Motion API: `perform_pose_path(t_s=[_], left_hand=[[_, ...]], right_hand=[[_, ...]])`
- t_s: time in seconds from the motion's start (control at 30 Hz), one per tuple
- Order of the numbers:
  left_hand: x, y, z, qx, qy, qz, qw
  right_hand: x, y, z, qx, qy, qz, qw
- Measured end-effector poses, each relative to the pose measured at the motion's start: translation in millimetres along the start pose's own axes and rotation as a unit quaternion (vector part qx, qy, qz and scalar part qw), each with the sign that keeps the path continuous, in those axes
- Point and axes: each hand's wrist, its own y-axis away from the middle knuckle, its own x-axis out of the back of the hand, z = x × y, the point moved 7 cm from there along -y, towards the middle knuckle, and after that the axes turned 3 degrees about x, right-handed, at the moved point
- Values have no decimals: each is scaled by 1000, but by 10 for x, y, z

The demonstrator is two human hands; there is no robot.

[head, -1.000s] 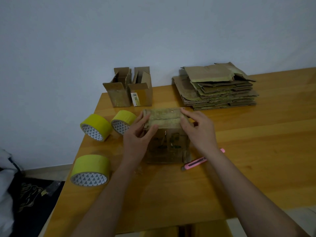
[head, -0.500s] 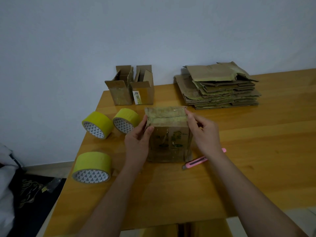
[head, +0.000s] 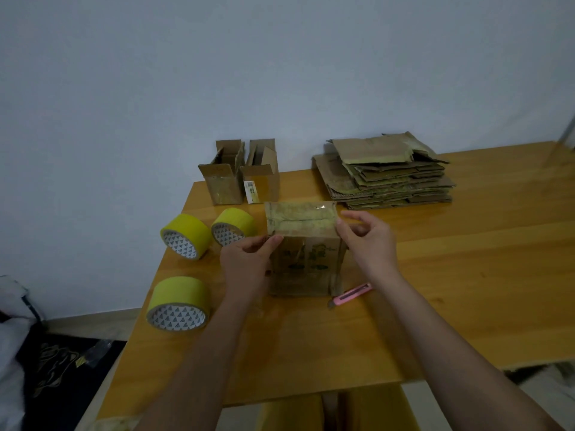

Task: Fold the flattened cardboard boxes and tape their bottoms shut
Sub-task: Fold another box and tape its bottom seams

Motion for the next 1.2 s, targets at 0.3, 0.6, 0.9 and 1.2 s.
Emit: perform_pose_path(t_s=[0.3,0.6,0.9,1.2], left_hand=[[35,-27,360,-51,45,-58,996],[-93,-39,-121,93,-26,-100,990],[-234,-5,81,35,-41,-94,994],[-493,-48,215,-41,-137,-163,976]], right_hand=[[127,28,-296,64,-113,-39,991],[94,36,250,-67,-2,-63,996],[-81,-4,117,-65,-38,-140,987],[85,-48,65,5,82,-94,992]])
